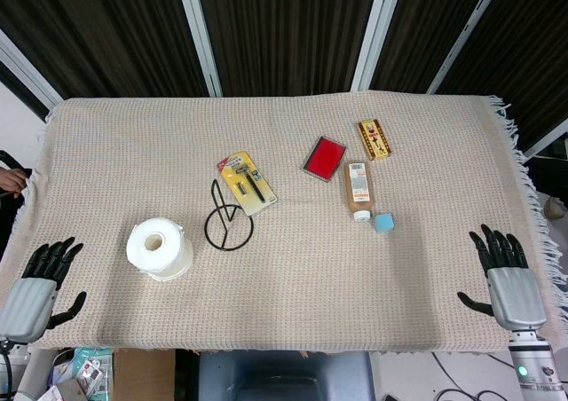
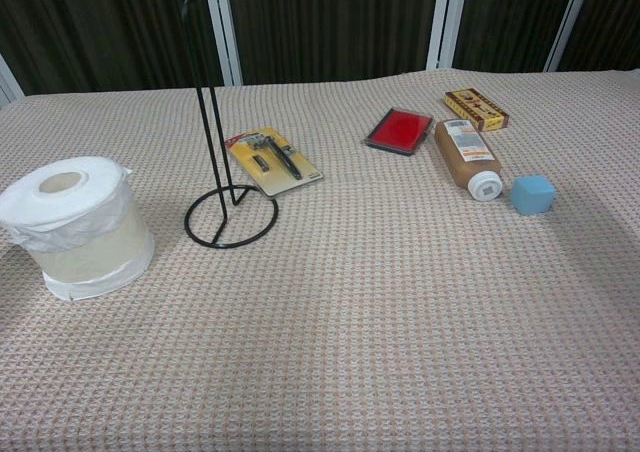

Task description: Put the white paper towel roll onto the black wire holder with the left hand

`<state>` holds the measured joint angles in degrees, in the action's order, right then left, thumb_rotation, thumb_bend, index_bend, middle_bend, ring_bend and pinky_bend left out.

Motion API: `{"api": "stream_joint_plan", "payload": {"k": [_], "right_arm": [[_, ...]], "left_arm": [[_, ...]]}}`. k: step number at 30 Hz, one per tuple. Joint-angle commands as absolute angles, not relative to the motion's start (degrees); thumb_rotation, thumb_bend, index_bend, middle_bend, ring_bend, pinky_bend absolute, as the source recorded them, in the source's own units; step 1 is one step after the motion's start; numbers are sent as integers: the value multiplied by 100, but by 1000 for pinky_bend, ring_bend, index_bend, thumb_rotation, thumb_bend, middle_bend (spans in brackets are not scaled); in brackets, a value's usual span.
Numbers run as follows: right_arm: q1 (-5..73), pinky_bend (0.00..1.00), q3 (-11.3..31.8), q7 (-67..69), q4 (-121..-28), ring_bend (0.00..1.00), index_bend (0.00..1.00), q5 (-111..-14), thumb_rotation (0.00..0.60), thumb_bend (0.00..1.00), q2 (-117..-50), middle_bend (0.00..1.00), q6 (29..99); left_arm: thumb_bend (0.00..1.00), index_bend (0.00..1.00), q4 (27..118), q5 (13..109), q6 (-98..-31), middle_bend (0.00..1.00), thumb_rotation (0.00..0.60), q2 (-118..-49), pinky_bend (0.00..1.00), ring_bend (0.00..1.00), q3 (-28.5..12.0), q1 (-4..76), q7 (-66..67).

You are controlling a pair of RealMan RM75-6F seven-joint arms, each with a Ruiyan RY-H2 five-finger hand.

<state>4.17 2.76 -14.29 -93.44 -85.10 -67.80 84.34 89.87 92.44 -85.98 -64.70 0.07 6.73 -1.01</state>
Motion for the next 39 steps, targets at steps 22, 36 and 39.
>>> {"api": "stream_joint_plan", "payload": {"k": [22, 36, 39], "right_arm": [[441, 0, 93, -826, -9408, 0, 0, -8815, 600, 149, -6479, 0, 8305], [455, 0, 16, -641, -9495, 0, 0, -8891, 600, 149, -6325, 0, 8218], [448, 0, 23, -620, -9506, 0, 0, -8884, 600, 149, -6312, 0, 8231]], "left_arm": [[335, 0, 7458, 9353, -8226, 0, 600, -8480, 1, 0, -294, 1596, -3996], [317, 0, 7069, 8938, -7847, 0, 600, -9021, 0, 0, -382, 1769, -3143], [315, 0, 6964, 8872, -7774, 0, 600, -9104, 0, 0, -399, 1806, -3120]]}}
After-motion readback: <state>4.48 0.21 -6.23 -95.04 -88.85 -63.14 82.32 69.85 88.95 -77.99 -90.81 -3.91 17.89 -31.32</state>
